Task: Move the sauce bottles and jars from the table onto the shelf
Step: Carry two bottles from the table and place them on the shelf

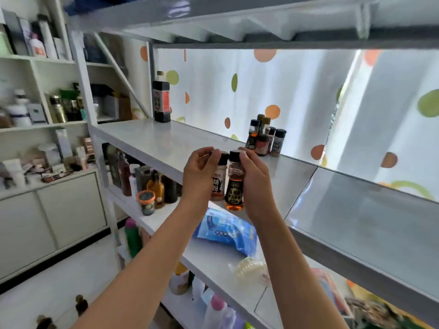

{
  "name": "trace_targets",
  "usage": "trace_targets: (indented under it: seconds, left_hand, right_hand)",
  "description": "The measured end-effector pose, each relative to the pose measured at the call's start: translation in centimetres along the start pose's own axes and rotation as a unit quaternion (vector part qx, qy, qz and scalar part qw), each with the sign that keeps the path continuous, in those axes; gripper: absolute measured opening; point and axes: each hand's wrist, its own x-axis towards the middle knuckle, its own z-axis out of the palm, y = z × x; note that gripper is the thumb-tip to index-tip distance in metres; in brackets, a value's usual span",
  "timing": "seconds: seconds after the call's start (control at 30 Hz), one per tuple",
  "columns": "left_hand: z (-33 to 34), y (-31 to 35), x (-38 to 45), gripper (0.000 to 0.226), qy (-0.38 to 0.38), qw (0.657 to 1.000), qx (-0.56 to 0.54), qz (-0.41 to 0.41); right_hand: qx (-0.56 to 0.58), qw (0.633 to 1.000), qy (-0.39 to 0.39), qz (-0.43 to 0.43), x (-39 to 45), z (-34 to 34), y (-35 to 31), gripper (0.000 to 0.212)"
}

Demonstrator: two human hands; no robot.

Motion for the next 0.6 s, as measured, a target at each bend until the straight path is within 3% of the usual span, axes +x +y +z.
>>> trace_targets:
  seconds: [0.13, 0.3, 0.37, 0.5, 0.6]
  left_hand:
    - [1.7, -1.7, 5.1, 0.011, -0.055, 0.998, -0.002, -0.005]
    - [2.8, -3.2, 12.6, 0.031, -0.167, 0.982, -0.073, -0.045]
    - [3.4, -3.5, 16.0, 0.024, -0.214, 0.973, -0.073, -0.044]
    - [5.0, -3.5, 21.8, 0.015, -0.312, 0.95, -0.007, 0.006]
    - [6.8, -4.1, 25.4, 0.017, -0.34, 0.938, 0.057, 0.048]
  right_hand:
    - [-0.07, 0.995, 0.053, -0.045, 5.4, -0.5, 0.6, 0.016]
    - [-0.108, 0.989, 0.088, -0.057, 11.7, -0.7, 0.8, 0.023]
    - [-0.128, 0.983, 0.114, -0.062, 14.3, -0.7, 0.6, 0.025]
    - [-0.233, 0.958, 0.153, -0.074, 18.9, -1.4, 0.2, 0.025]
    - [-0.301, 0.929, 0.2, -0.082, 21.6, -3.4, 0.0, 0.024]
